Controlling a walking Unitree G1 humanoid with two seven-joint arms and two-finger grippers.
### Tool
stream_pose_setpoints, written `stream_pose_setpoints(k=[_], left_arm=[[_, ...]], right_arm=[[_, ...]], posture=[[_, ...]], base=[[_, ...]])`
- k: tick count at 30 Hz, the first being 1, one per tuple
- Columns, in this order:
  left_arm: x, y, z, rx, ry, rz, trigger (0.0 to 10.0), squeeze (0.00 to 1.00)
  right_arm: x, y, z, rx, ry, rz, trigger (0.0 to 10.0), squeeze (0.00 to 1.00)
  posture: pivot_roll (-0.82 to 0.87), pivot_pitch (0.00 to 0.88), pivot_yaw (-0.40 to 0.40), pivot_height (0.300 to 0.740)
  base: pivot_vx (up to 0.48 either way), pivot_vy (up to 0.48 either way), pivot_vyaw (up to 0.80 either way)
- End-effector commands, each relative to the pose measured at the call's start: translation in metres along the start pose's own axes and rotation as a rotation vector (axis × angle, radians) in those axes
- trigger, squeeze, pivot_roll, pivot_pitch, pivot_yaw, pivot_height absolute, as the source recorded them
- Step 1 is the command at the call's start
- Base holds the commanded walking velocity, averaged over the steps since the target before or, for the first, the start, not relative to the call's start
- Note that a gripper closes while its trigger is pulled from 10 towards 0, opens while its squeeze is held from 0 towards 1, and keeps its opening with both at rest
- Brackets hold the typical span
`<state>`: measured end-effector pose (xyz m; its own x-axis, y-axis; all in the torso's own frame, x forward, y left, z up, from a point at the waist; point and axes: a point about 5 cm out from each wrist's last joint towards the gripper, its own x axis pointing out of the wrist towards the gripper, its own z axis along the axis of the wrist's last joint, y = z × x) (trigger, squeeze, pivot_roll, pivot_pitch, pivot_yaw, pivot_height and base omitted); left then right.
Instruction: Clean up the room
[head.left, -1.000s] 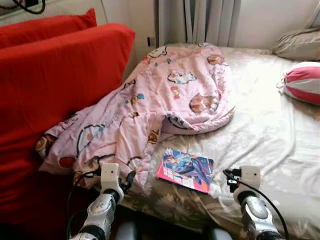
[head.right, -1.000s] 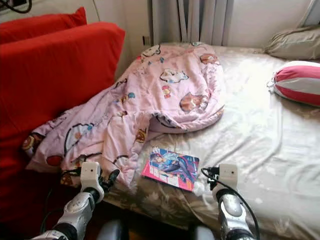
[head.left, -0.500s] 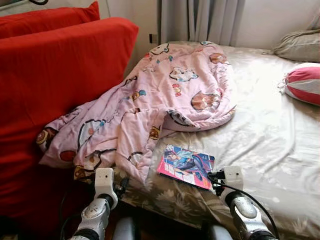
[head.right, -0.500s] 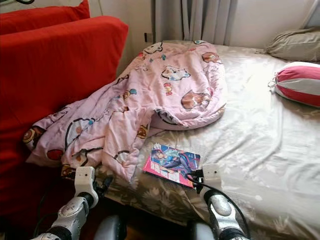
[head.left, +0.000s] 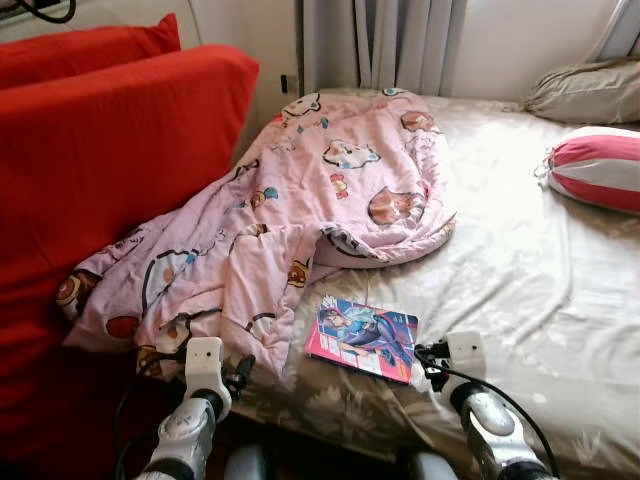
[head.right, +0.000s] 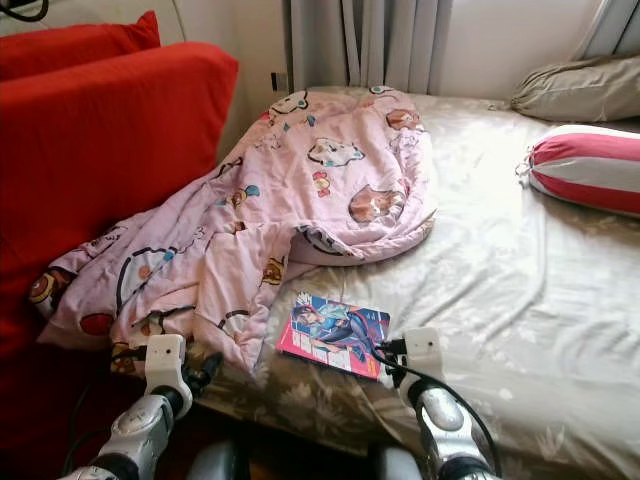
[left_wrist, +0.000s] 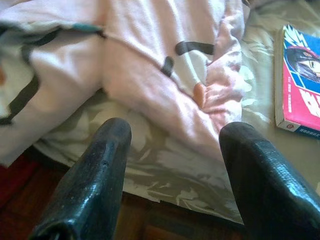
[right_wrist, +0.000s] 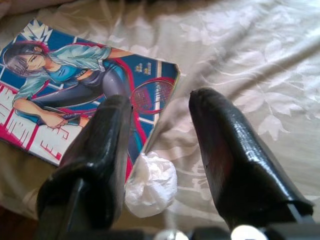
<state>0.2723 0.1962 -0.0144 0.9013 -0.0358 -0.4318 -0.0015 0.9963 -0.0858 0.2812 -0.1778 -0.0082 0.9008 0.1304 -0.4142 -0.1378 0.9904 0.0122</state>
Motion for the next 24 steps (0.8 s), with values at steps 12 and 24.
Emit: stream_pose_setpoints(k=[12,24], left_arm=[[0.003,-0.006,0.002,0.004,0.013,-0.013,10.0,0.00],[0.001,-0.014,-0.008,0.003,0.059,-0.019,10.0,0.00]], right_arm=[[0.004,-0.005,0.004,-0.016,0.073,0.013,10.0,0.00],[0.007,-0.011,0.007,-0.115,0.156,0.030,10.0,0.00]], posture=[[0.08,0.000,0.007,0.584],[0.09,0.000,0.006,0.584]], base=[[0.209,0.000,0.00],[0.000,0.000,0.00]])
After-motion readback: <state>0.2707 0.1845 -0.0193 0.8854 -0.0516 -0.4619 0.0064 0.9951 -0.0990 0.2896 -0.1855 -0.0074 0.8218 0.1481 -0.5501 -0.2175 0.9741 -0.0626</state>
